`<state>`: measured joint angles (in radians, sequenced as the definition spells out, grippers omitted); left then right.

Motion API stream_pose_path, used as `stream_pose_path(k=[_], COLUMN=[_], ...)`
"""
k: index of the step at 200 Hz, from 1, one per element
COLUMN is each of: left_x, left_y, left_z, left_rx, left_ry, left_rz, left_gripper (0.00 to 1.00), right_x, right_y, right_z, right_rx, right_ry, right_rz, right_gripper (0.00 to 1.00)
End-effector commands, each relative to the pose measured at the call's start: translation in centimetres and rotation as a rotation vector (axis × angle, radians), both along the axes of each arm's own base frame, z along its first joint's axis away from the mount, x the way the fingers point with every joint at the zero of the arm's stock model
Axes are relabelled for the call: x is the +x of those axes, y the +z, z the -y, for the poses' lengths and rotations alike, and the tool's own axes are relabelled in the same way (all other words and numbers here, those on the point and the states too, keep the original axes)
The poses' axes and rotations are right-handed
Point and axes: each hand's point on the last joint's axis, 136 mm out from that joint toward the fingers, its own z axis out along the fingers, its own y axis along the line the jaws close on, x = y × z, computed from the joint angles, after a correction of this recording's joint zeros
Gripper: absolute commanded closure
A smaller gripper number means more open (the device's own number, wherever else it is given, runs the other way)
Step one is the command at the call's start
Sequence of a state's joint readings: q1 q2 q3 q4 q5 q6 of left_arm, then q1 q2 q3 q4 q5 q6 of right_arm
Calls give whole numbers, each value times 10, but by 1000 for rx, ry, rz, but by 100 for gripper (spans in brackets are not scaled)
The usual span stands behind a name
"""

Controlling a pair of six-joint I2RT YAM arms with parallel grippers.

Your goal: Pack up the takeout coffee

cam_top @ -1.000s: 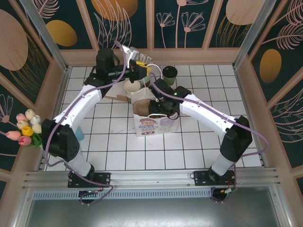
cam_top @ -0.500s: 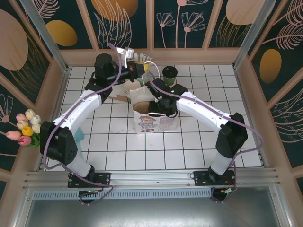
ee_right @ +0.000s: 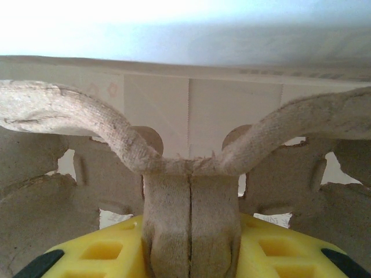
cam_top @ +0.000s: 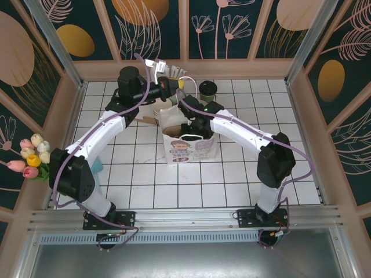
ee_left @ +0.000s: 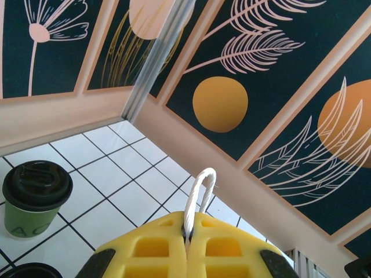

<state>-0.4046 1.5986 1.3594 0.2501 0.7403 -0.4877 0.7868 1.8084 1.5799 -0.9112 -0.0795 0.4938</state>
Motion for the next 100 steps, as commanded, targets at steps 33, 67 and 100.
stream_pose_path(k=[33, 67, 100], left_x=[-11, -10, -9], left_y=[16, 14, 11], left_z=[2, 2, 3], left_rx=[-13, -10, -6], left_ry=[-41, -43, -43], left_rz=[30, 26, 18], left_gripper=[99, 100, 100], right_x=[6, 12, 22], right_y=[-21, -28, -37], right_z=[3, 7, 7], right_rx=[-39, -63, -45], right_ry=[29, 26, 12], right_rz=[14, 51, 83], right_gripper=[64, 64, 64])
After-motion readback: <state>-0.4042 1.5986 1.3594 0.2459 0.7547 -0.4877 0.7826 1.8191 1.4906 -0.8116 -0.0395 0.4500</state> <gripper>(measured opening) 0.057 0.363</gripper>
